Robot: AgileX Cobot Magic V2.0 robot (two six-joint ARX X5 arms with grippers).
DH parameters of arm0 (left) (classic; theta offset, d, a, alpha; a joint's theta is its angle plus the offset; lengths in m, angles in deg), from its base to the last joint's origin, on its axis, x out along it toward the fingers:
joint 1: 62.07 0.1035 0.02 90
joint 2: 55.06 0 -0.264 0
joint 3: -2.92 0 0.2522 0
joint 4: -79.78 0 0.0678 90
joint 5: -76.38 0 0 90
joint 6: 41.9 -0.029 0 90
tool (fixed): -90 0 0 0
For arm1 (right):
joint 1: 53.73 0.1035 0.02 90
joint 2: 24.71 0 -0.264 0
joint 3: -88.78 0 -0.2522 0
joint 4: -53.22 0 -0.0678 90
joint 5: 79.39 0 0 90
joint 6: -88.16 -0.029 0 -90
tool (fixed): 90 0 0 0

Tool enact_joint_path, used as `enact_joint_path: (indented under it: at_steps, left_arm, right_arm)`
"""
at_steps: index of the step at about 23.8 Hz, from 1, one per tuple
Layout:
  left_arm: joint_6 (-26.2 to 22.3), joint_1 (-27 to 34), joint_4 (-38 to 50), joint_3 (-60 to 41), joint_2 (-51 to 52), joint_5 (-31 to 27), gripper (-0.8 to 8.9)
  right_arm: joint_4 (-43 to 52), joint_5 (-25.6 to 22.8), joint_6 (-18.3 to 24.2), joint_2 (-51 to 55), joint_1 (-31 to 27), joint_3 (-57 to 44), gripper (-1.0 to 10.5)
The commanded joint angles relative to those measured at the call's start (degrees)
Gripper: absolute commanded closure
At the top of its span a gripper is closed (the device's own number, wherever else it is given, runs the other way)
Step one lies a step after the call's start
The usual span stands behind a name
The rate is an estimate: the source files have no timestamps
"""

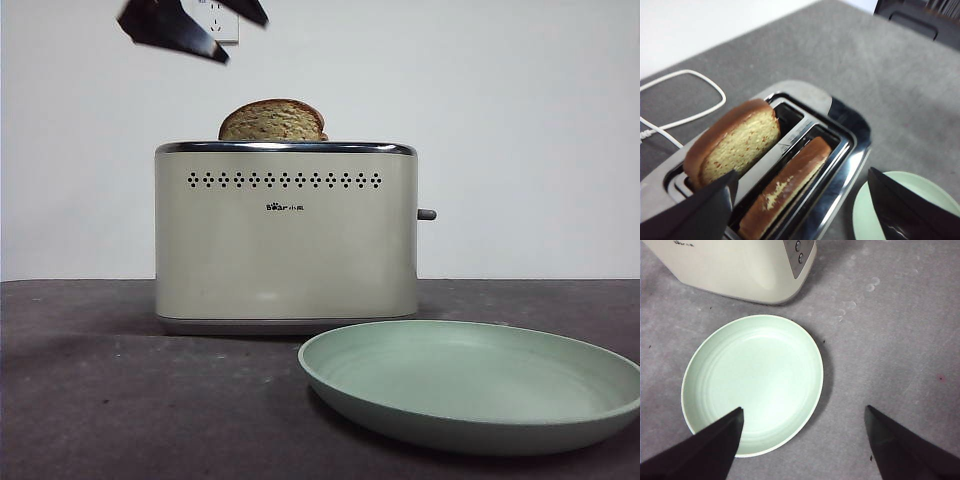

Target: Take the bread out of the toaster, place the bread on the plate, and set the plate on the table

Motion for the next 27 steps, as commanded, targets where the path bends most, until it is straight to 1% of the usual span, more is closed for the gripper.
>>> enact_joint_path:
  at_steps: [1, 8, 15, 16, 17, 20, 22, 23, 27]
  left_arm:
    - [-2.9, -1.1, 1.0, 1.7, -2.6, -1.3, 3.89]
    - [-4.7, -2.7, 3.6, 1.7, -7.0, -5.6, 3.89]
    - [-5.1, -3.7, 4.0, 1.7, -10.5, -6.3, 3.99]
    - [-5.1, -3.9, 4.0, 1.7, -10.5, -6.3, 4.19]
    - [-5.1, -4.1, 4.0, 1.7, -10.4, -6.3, 4.62]
    - [-5.1, -4.3, 3.3, 1.7, -10.4, -6.3, 7.02]
    - [-5.0, -4.2, 3.1, 1.7, -10.4, -6.3, 7.9]
    - [-4.8, -4.2, 3.2, 1.7, -10.4, -6.3, 8.1]
    - [-4.4, -4.1, 3.1, 1.9, -10.0, -6.3, 8.1]
  right_arm:
    - [0.2, 0.0, -0.6, -0.2, 0.2, 0.9, 5.6]
    - [0.1, 0.0, -0.6, -0.2, 0.2, 0.9, 5.6]
    - [-0.3, 0.0, -0.6, -0.2, 0.2, 0.9, 5.6]
    - [-0.3, 0.0, -0.6, -0.2, 0.2, 0.9, 5.6]
    - [-0.3, 0.0, -0.6, -0.2, 0.2, 0.9, 5.6]
    - [-0.3, 0.0, -0.6, -0.2, 0.2, 0.9, 5.6]
    - [-0.3, 0.0, -0.6, -0.2, 0.2, 0.9, 5.6]
    - [-0.3, 0.0, -0.6, -0.2, 0.2, 0.9, 5.6]
    - [-0.3, 0.0, -0.6, -0.2, 0.2, 0.9, 5.6]
